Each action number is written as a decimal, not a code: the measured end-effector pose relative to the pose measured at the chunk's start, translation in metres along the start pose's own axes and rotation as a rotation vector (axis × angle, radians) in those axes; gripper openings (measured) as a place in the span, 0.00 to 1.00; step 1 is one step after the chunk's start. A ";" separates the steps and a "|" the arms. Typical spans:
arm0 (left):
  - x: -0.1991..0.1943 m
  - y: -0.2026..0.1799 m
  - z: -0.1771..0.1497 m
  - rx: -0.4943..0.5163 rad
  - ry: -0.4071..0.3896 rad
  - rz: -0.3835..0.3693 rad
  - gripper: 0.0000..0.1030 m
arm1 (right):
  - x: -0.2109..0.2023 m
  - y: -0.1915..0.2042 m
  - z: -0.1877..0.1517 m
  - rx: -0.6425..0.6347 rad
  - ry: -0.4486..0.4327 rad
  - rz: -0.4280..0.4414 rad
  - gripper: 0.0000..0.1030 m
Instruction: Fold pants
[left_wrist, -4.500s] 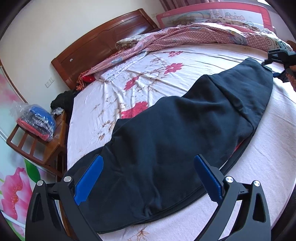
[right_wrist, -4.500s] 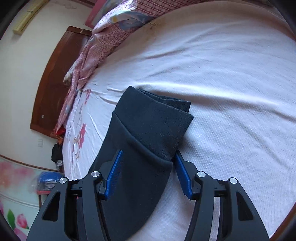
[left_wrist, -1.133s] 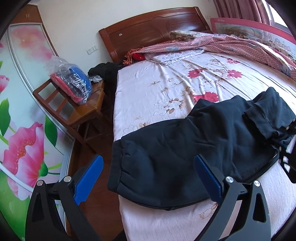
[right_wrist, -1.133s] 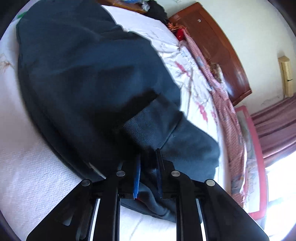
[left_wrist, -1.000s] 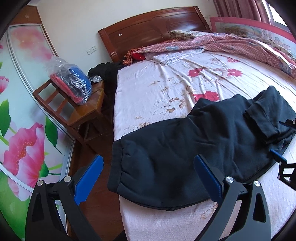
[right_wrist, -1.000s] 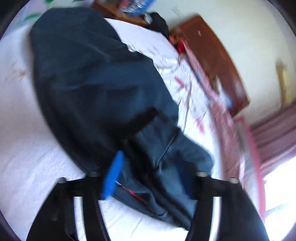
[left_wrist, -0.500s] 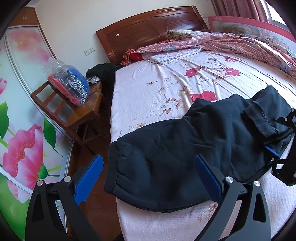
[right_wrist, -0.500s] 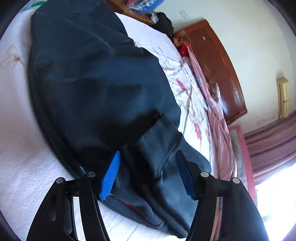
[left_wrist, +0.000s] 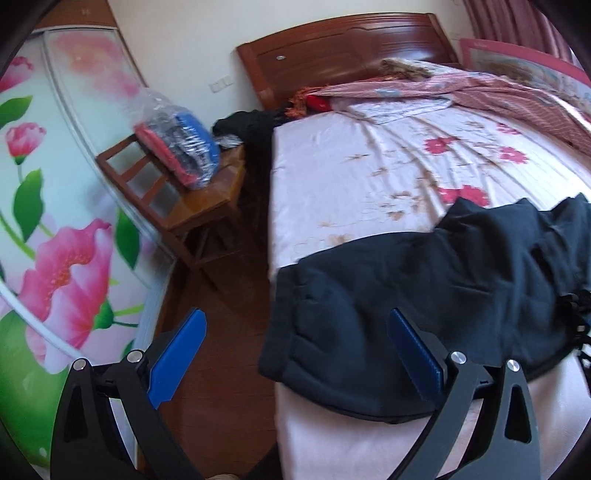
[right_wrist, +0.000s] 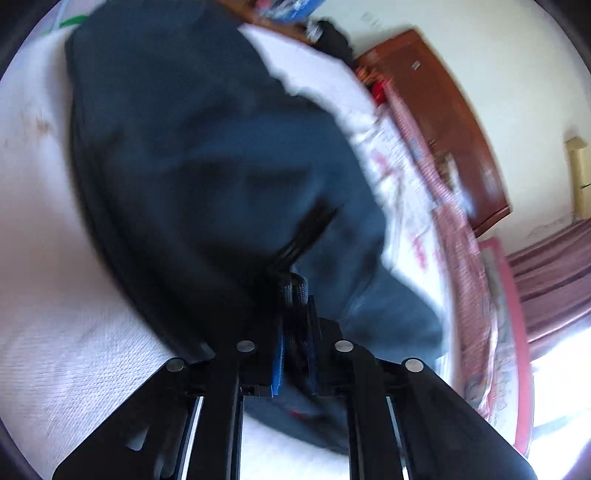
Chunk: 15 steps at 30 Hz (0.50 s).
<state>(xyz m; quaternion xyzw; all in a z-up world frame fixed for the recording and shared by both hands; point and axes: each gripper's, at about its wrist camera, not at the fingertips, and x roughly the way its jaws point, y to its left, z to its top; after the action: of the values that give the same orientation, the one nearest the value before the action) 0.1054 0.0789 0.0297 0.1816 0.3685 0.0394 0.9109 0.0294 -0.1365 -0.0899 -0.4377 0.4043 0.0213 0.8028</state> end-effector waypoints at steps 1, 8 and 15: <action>0.003 0.004 -0.002 -0.009 0.011 0.002 0.96 | -0.005 -0.005 0.001 0.027 -0.013 0.013 0.16; 0.012 0.020 -0.009 -0.055 0.032 0.004 0.96 | -0.028 -0.057 -0.002 0.327 -0.028 0.103 0.18; 0.024 -0.027 0.023 -0.028 -0.059 -0.067 0.98 | 0.043 -0.179 -0.057 0.937 0.086 0.198 0.29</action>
<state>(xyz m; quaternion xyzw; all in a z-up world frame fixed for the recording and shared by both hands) 0.1371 0.0517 0.0199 0.1575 0.3467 0.0085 0.9246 0.0918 -0.3016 -0.0122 0.0113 0.4431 -0.1048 0.8903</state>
